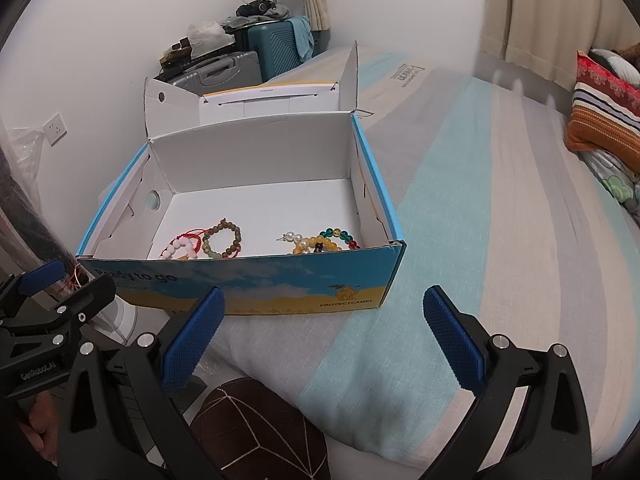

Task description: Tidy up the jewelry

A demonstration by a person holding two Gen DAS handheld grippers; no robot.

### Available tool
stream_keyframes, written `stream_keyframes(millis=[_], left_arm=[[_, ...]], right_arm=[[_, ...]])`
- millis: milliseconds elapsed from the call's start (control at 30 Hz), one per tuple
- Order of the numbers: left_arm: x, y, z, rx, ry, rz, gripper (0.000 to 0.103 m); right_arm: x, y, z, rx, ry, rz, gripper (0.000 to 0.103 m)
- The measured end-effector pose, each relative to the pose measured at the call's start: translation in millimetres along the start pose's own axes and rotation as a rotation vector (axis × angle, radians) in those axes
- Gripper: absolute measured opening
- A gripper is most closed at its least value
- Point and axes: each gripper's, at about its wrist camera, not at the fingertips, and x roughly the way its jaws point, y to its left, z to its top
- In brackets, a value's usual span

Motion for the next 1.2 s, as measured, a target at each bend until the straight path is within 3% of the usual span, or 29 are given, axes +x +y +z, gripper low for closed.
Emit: stream_keyframes(millis=[700,1200], left_arm=[[-2.7,-5.7,-3.1,0.004,-0.035,0.023,0.097],[-1.6,-8.8,-3.7,0.008,-0.013,-0.018,0.097]], right_arm=[[0.9,1.9,-2.9,-0.002,0.004,0.0,0.095],[0.9,1.8,-3.2,-0.002,0.003,0.0,0.095]])
